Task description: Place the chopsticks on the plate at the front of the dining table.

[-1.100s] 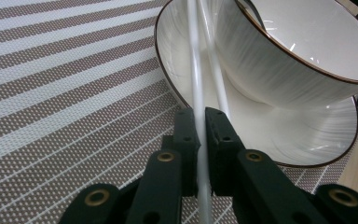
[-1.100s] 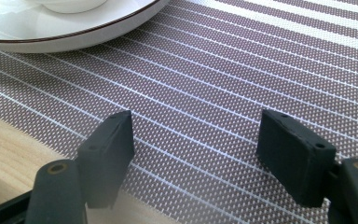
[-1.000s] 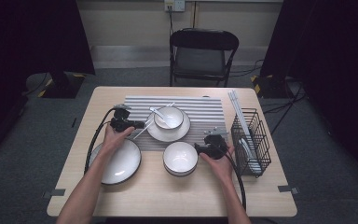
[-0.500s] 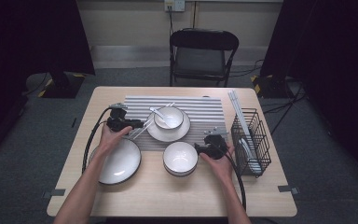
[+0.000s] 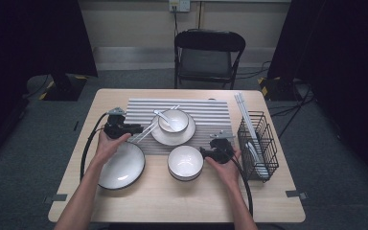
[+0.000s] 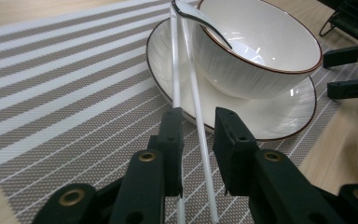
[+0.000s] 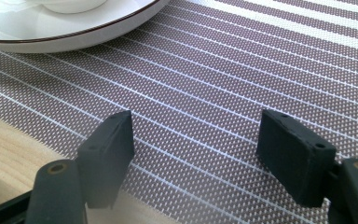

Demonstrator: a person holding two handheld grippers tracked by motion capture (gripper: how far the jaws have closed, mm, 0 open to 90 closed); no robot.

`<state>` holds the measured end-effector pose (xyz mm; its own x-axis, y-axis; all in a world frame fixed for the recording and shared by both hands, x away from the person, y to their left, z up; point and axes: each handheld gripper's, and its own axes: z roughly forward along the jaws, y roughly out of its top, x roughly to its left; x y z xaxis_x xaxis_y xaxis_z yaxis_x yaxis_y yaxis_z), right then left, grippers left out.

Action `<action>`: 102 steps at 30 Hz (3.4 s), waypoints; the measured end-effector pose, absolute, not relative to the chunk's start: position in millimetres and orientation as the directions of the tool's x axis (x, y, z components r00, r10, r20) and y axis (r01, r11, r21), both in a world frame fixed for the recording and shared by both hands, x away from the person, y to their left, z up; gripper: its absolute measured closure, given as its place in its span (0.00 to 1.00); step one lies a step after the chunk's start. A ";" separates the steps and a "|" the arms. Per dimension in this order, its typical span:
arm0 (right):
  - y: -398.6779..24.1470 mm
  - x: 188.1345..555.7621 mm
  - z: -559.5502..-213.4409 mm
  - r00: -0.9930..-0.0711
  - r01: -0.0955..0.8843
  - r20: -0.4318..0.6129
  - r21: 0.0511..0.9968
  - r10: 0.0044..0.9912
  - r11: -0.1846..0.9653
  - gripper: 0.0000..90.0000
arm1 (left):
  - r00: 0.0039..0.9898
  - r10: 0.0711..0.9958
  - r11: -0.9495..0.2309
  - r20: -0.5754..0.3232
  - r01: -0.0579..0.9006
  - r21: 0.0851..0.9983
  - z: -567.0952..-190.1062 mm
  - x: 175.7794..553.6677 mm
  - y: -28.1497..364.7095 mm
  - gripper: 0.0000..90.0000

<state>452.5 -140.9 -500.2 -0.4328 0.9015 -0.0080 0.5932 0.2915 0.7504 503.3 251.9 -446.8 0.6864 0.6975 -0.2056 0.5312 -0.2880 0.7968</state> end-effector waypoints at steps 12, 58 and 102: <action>-140.9 452.6 -500.3 -0.434 0.593 -0.007 0.751 0.901 0.291 0.30 | 0.668 0.714 -0.294 -0.210 0.558 0.776 -460.5 502.9 256.4 0.81; -140.9 452.5 -500.2 -0.433 0.593 -0.008 0.751 0.901 0.292 0.30 | 0.673 0.700 -0.291 -0.239 0.574 0.766 -467.5 506.7 252.4 0.87; -140.9 452.6 -500.2 -0.433 0.593 -0.008 0.751 0.901 0.292 0.30 | 0.645 0.733 -0.304 -0.217 0.595 0.744 -478.2 504.2 254.0 0.59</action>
